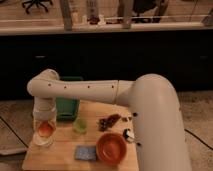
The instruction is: Place apple in paper cup
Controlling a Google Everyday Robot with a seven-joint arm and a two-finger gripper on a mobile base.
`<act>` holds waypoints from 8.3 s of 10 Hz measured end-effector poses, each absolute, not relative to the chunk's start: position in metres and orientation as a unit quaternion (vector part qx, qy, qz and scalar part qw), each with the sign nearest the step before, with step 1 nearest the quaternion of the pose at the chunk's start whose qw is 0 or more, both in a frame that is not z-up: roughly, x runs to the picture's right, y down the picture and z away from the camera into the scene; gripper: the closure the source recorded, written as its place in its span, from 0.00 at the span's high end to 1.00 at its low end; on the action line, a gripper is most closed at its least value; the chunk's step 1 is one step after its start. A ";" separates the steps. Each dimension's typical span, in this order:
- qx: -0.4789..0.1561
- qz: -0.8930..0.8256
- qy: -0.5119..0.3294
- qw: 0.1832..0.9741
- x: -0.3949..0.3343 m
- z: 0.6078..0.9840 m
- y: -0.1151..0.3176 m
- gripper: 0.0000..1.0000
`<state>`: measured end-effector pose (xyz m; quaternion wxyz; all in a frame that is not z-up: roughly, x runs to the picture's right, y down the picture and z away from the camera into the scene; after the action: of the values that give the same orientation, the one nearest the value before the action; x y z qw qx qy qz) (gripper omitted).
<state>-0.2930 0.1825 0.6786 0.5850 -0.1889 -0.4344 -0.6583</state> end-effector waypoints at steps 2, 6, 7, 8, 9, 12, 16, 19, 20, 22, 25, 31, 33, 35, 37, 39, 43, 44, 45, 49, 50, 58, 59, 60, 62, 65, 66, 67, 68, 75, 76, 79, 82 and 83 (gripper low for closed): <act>-0.189 -0.665 -0.439 0.574 -0.300 0.679 0.184 0.00; -0.195 -0.673 -0.448 0.555 -0.308 0.681 0.187 0.18; -0.198 -0.676 -0.450 0.549 -0.311 0.681 0.188 0.30; -0.202 -0.678 -0.451 0.545 -0.312 0.682 0.188 0.40; -0.205 -0.678 -0.450 0.543 -0.311 0.684 0.189 0.48; -0.210 -0.680 -0.450 0.540 -0.313 0.685 0.190 0.77; -0.213 -0.680 -0.447 0.541 -0.311 0.685 0.190 0.80; -0.211 -0.680 -0.447 0.542 -0.310 0.685 0.189 0.80; -0.210 -0.680 -0.447 0.543 -0.310 0.685 0.189 0.80; -0.209 -0.679 -0.448 0.542 -0.310 0.686 0.189 0.80; -0.208 -0.681 -0.447 0.542 -0.310 0.686 0.188 0.80; -0.207 -0.683 -0.442 0.544 -0.311 0.688 0.186 0.80; -0.207 -0.683 -0.442 0.544 -0.311 0.688 0.186 0.80; -0.207 -0.683 -0.442 0.544 -0.311 0.688 0.186 0.80; -0.207 -0.683 -0.442 0.544 -0.311 0.688 0.186 0.80; -0.207 -0.683 -0.442 0.544 -0.311 0.688 0.186 0.80; -0.207 -0.683 -0.442 0.544 -0.311 0.688 0.186 0.80; -0.207 -0.683 -0.442 0.544 -0.311 0.688 0.186 0.80; -0.207 -0.683 -0.442 0.544 -0.311 0.688 0.186 0.80; -0.207 -0.683 -0.442 0.544 -0.311 0.688 0.186 0.80; -0.207 -0.683 -0.442 0.544 -0.311 0.688 0.186 0.80; -0.208 -0.683 -0.442 0.544 -0.311 0.688 0.186 0.80; -0.207 -0.683 -0.442 0.544 -0.311 0.688 0.186 0.80; -0.208 -0.683 -0.442 0.544 -0.311 0.688 0.186 0.80; -0.208 -0.683 -0.442 0.544 -0.311 0.688 0.186 0.80; -0.208 -0.683 -0.442 0.544 -0.311 0.688 0.186 0.80; -0.208 -0.683 -0.442 0.544 -0.311 0.688 0.186 0.80; -0.208 -0.683 -0.442 0.544 -0.311 0.688 0.186 0.80; -0.208 -0.683 -0.442 0.544 -0.311 0.688 0.186 0.80; -0.208 -0.683 -0.441 0.544 -0.310 0.688 0.186 0.80; -0.208 -0.683 -0.441 0.544 -0.310 0.688 0.186 0.80; -0.208 -0.683 -0.441 0.544 -0.310 0.688 0.186 0.80; -0.209 -0.683 -0.442 0.543 -0.310 0.688 0.187 0.80; -0.209 -0.683 -0.442 0.543 -0.310 0.688 0.187 0.80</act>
<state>-0.3103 0.1868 0.6881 0.5432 -0.2087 -0.4415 -0.6830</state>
